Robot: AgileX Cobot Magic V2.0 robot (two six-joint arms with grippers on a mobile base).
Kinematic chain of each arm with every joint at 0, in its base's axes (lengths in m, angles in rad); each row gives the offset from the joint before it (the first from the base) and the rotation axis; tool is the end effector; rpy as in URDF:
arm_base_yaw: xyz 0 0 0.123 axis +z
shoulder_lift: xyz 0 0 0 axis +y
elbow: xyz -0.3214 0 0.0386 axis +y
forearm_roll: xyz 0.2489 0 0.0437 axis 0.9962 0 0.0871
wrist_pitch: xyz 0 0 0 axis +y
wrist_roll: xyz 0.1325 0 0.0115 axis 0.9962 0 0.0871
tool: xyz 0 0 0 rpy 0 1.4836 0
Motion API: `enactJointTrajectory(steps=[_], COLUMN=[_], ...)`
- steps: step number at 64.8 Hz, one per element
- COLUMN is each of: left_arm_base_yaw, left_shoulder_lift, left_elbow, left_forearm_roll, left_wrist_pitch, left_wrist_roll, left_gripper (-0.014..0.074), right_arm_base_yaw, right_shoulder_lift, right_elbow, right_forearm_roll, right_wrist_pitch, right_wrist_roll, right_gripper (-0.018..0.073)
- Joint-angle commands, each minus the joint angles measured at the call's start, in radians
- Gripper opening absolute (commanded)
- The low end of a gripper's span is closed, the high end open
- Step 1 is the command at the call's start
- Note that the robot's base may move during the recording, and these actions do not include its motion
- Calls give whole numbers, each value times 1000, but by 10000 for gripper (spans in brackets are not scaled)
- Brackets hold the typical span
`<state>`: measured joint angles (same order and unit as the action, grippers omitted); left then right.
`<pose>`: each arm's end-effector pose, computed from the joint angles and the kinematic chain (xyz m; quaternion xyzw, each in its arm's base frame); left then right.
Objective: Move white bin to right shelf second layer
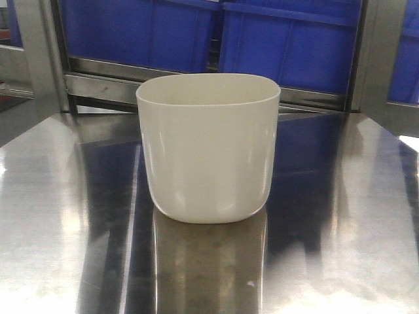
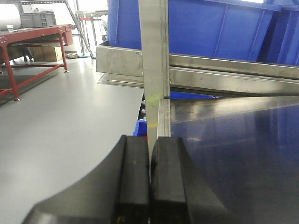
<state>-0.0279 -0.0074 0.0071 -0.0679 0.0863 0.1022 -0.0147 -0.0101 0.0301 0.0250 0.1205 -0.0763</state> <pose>0.0602 -0.0025 0.2031 0.0241 0.7062 0.0003 0.7076 0.0608 -0.0005 0.1899 -0.0144 0.7255 -0.0217 0.6877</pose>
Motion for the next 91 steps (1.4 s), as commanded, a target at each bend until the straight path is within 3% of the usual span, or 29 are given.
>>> enactJointTrajectory(steps=[1,91], left_arm_base_yaw=[-2,-2], left_shoulder_lift=[-15,-15], left_elbow=[37,37], left_forearm_roll=[-6,-6], left_wrist_pitch=[-86,-86], left_wrist_roll=[-3,-3], left_gripper=[85,85], right_arm_base_yaw=[1,1], right_shoulder_lift=[-20,-20], right_elbow=[-16,-16], right_forearm_roll=[-1,1], right_wrist_pitch=[-93,-94], right_wrist_roll=[2,2], right_gripper=[73,73])
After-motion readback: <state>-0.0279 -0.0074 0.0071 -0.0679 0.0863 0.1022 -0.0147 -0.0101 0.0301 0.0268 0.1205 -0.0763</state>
